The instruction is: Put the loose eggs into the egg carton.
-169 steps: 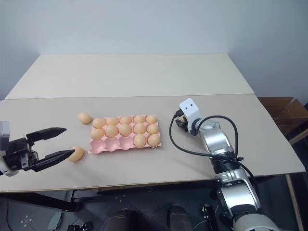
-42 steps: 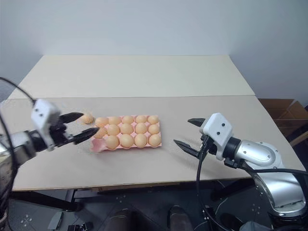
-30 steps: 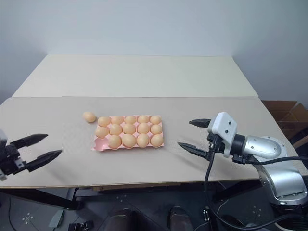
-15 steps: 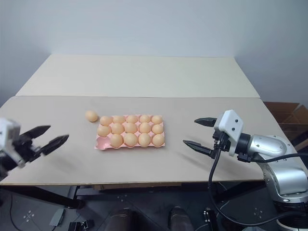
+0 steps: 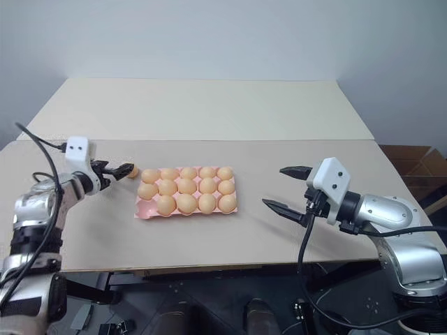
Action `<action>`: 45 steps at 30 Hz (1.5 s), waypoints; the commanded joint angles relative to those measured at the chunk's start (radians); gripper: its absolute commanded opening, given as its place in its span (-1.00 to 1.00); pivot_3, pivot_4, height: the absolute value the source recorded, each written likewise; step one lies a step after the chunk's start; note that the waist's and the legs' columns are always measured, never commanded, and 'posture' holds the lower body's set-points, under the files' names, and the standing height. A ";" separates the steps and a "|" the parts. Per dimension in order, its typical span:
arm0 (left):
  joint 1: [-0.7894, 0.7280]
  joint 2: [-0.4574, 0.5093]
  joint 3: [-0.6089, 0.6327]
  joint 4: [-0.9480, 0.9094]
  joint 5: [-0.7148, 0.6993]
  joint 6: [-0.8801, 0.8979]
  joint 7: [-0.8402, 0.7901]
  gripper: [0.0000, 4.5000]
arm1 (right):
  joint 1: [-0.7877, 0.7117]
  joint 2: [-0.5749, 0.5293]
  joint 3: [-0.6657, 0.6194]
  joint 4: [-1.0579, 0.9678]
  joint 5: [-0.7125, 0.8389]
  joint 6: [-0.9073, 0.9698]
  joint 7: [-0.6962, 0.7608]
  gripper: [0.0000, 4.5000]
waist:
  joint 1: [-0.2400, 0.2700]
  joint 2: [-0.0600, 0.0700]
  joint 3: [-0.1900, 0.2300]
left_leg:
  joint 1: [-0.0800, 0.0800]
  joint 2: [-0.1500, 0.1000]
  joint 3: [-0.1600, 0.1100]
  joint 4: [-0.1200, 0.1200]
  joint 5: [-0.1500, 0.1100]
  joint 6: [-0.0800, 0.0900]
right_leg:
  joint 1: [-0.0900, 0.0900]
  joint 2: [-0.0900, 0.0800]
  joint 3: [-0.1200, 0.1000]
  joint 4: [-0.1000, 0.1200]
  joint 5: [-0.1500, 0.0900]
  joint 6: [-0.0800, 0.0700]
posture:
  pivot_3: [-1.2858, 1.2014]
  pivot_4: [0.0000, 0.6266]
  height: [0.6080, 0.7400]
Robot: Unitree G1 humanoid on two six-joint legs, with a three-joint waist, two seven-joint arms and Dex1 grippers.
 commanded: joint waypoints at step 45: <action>-0.133 -0.123 -0.047 0.087 0.102 -0.108 0.040 0.99 | -0.051 0.024 0.014 -0.073 0.042 0.018 -0.068 1.00 | 0.010 0.000 0.000 | -0.002 -0.001 -0.001 0.004 0.001 -0.001 | 0.000 -0.001 0.000 0.000 0.002 0.002 | 0.03 -0.52 1.00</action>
